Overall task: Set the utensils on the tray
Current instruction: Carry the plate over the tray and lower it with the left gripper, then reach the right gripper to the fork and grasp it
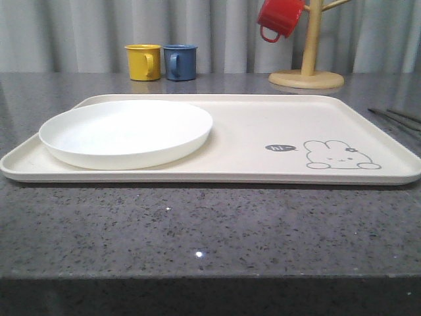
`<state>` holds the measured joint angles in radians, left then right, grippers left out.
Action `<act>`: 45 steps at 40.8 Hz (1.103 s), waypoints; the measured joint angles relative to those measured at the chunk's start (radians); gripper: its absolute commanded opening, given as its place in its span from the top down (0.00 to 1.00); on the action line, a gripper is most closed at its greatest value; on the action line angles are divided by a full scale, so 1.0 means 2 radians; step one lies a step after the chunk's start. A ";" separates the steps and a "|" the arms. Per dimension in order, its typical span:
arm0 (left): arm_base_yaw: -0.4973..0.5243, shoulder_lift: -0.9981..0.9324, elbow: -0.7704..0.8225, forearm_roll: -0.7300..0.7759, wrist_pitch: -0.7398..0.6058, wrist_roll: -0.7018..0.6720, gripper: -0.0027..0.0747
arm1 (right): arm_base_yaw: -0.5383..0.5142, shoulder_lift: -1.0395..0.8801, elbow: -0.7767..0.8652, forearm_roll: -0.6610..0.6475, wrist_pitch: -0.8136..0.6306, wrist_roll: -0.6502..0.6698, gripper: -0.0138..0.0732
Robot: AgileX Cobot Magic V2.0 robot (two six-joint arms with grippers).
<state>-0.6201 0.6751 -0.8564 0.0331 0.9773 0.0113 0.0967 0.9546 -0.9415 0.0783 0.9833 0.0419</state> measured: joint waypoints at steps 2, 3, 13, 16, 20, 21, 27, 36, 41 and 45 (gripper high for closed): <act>0.000 0.000 0.000 0.000 0.000 0.000 0.45 | 0.004 0.034 -0.022 0.001 0.015 -0.001 0.32; 0.000 0.000 0.000 0.000 0.000 0.000 0.45 | 0.005 0.046 -0.034 0.001 0.023 -0.002 0.32; 0.000 0.000 0.000 0.000 0.000 0.000 0.45 | 0.005 0.182 -0.122 -0.021 0.043 -0.003 0.42; 0.000 0.000 0.000 0.000 0.000 0.000 0.45 | 0.005 0.218 -0.143 -0.023 0.043 -0.002 0.43; 0.000 0.000 0.000 0.000 0.000 0.000 0.45 | 0.005 0.262 -0.170 -0.023 0.044 0.002 0.44; 0.000 0.000 0.000 0.000 0.000 0.000 0.45 | 0.005 0.275 -0.178 -0.023 0.044 0.002 0.44; 0.000 0.000 0.000 0.000 0.000 0.000 0.45 | -0.004 0.335 -0.217 -0.023 0.049 0.019 0.44; 0.000 0.000 0.000 0.000 0.000 0.000 0.45 | -0.007 0.387 -0.244 -0.023 0.054 0.022 0.44; 0.000 0.000 0.000 0.000 0.000 0.000 0.45 | -0.007 0.406 -0.247 -0.023 0.054 0.022 0.47; 0.000 0.000 0.000 0.000 0.000 0.000 0.45 | -0.007 0.415 -0.247 -0.023 0.054 0.022 0.58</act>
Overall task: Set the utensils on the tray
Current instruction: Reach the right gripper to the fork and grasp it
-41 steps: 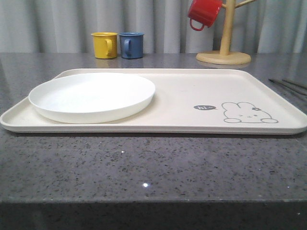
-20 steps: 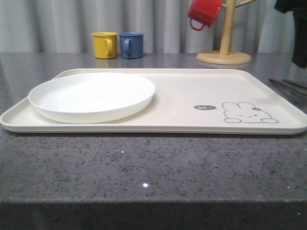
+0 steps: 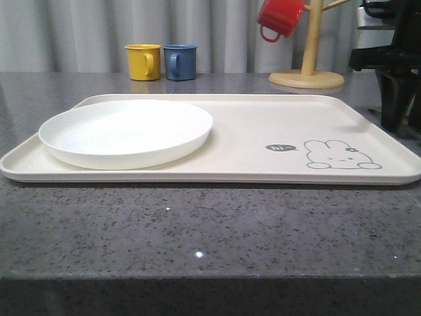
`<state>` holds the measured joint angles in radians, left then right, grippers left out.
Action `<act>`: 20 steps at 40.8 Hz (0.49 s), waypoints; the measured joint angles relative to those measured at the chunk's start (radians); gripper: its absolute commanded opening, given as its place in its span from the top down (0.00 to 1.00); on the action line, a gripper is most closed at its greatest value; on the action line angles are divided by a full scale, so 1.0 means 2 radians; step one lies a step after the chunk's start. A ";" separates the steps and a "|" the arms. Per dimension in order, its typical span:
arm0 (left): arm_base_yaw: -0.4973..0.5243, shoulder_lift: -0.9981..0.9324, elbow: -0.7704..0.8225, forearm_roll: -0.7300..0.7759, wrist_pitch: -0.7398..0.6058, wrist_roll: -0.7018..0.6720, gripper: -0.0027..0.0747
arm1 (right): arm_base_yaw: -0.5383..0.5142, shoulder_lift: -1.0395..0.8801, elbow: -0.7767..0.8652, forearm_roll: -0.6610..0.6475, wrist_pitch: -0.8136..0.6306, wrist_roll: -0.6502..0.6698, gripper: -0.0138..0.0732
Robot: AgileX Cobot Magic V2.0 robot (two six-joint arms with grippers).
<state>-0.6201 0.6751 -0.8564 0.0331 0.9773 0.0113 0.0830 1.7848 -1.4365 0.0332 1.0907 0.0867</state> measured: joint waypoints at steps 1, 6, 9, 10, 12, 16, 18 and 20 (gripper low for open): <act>0.000 0.000 0.000 0.000 0.000 0.000 0.45 | 0.000 0.001 0.000 0.000 0.000 0.000 0.62; 0.000 0.000 0.000 0.000 0.000 0.000 0.45 | 0.000 0.002 -0.001 0.000 0.003 0.000 0.82; 0.000 0.000 0.000 0.000 0.000 0.000 0.45 | 0.000 0.002 -0.001 0.000 0.006 0.001 0.90; 0.000 0.000 0.000 0.000 0.000 0.000 0.45 | 0.000 0.002 -0.001 0.000 0.007 0.001 0.92; 0.000 0.000 0.000 0.000 0.000 0.000 0.45 | 0.000 0.002 -0.001 0.000 0.008 0.001 0.93; 0.000 0.000 0.000 0.000 0.000 0.000 0.45 | 0.000 0.002 -0.001 0.000 0.009 0.001 0.93; 0.000 0.000 0.000 0.000 0.000 0.000 0.45 | 0.000 0.002 -0.001 0.000 0.011 0.001 0.93; 0.000 0.000 0.000 0.000 0.000 0.000 0.45 | 0.000 0.001 -0.001 0.000 0.013 0.001 0.93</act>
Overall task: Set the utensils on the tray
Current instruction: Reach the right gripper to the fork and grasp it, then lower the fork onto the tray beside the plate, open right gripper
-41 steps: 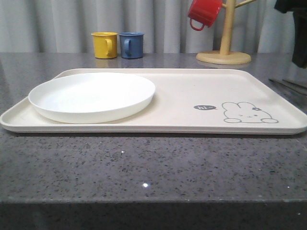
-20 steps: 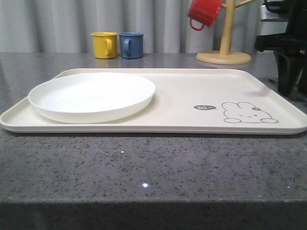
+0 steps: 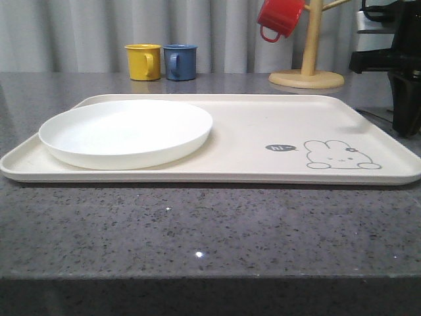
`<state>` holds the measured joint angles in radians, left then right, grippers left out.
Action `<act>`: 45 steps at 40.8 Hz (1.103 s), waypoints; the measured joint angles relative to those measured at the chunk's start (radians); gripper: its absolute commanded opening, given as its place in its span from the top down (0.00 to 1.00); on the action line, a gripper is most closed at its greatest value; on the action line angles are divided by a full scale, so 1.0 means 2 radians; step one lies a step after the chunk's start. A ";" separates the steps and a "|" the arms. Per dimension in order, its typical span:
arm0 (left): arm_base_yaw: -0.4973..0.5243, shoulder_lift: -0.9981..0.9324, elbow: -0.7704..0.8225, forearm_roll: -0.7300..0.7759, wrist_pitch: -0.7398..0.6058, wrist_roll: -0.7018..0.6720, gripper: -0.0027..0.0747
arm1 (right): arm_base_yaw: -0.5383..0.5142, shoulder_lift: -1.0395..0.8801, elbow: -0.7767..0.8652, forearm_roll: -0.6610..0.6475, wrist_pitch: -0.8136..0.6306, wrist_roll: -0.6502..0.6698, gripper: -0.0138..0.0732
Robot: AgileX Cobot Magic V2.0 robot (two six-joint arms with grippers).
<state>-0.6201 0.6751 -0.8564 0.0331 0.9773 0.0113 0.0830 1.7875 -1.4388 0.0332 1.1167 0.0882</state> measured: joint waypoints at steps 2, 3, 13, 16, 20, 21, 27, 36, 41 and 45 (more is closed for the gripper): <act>0.000 0.000 0.000 0.000 0.000 0.000 0.45 | 0.000 -0.003 -0.001 0.000 0.006 0.000 0.93; 0.000 0.000 0.000 0.000 0.000 0.000 0.45 | 0.000 -0.006 -0.002 0.000 0.011 0.000 0.93; 0.000 0.000 0.000 0.000 -0.001 0.000 0.45 | 0.054 -0.045 -0.040 0.006 0.054 0.001 0.93; 0.000 0.000 0.000 0.000 -0.001 0.000 0.45 | 0.091 -0.047 -0.057 0.015 0.054 0.012 0.93; 0.000 0.000 0.000 0.000 -0.001 0.000 0.45 | 0.140 -0.039 -0.079 0.023 0.055 0.038 0.93; 0.000 0.000 0.000 0.000 -0.001 0.000 0.45 | 0.151 -0.036 -0.084 0.024 0.055 0.046 0.93; 0.000 0.000 0.000 0.000 -0.001 0.000 0.45 | 0.198 -0.005 -0.124 0.029 0.057 0.106 0.93; 0.000 0.000 0.000 0.000 -0.001 0.000 0.45 | 0.215 0.048 -0.150 0.029 0.058 0.213 0.93; 0.000 0.000 0.000 0.000 -0.001 0.000 0.45 | 0.215 0.063 -0.150 0.028 0.058 0.243 0.93; 0.000 0.000 0.000 0.000 -0.001 0.000 0.45 | 0.215 0.068 -0.150 0.028 0.058 0.251 0.89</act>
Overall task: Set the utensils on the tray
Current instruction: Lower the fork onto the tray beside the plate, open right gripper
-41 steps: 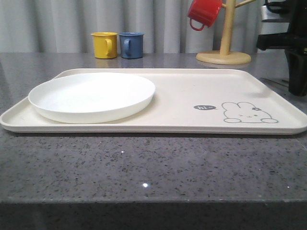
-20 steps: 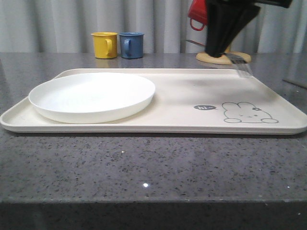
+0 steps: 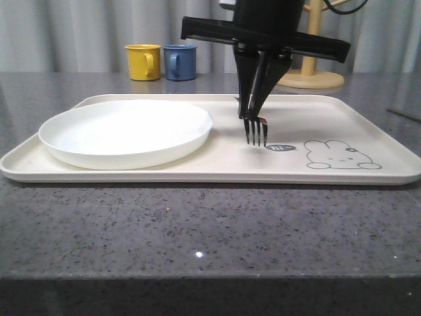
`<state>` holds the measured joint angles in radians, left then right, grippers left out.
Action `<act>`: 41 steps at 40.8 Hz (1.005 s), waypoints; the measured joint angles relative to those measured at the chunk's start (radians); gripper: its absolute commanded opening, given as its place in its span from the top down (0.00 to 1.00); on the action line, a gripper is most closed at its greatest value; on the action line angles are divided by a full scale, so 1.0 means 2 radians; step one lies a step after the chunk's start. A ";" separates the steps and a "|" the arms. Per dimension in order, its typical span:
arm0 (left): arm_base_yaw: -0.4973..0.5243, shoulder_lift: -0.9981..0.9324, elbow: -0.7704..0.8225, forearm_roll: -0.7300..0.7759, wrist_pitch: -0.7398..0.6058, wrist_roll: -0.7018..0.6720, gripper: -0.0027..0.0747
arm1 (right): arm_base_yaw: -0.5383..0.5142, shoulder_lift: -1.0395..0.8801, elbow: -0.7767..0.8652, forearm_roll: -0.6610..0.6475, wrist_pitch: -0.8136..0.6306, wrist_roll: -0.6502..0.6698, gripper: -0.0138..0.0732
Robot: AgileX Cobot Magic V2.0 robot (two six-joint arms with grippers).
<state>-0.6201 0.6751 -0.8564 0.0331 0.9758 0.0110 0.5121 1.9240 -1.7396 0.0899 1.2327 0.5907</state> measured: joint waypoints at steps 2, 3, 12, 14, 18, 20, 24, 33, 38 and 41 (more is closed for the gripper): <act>0.000 0.000 0.000 0.000 0.000 0.000 0.45 | 0.000 0.003 0.000 0.000 0.000 0.002 0.85; 0.000 0.000 0.000 0.000 0.000 0.000 0.45 | 0.000 0.004 0.000 0.000 0.000 0.002 0.82; 0.000 0.000 0.000 0.000 0.000 0.000 0.45 | 0.000 0.021 0.000 -0.001 -0.004 0.005 0.60; 0.000 0.000 0.000 0.000 0.000 0.000 0.45 | 0.000 0.022 0.000 -0.001 -0.004 0.005 0.59; 0.000 0.000 0.000 0.000 0.000 0.000 0.45 | 0.000 0.022 -0.005 -0.002 -0.004 0.005 0.58; 0.000 0.000 0.000 0.000 0.000 0.000 0.45 | 0.000 0.022 -0.013 -0.002 -0.004 0.005 0.58; 0.000 0.000 0.000 0.000 0.000 0.000 0.45 | 0.002 0.016 -0.026 -0.002 -0.004 -0.006 0.58; 0.000 0.000 0.000 0.000 0.000 0.000 0.45 | 0.012 -0.052 -0.033 -0.030 0.000 -0.084 0.58; 0.000 0.000 0.000 0.000 0.000 0.000 0.45 | -0.016 -0.093 -0.017 -0.054 0.001 -0.118 0.58; 0.000 0.000 0.000 0.000 0.000 0.000 0.45 | -0.057 -0.114 0.013 -0.055 0.002 -0.147 0.58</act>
<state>-0.6201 0.6751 -0.8564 0.0331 0.9758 0.0110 0.3981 1.6956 -1.7131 -0.0206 1.2361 0.2959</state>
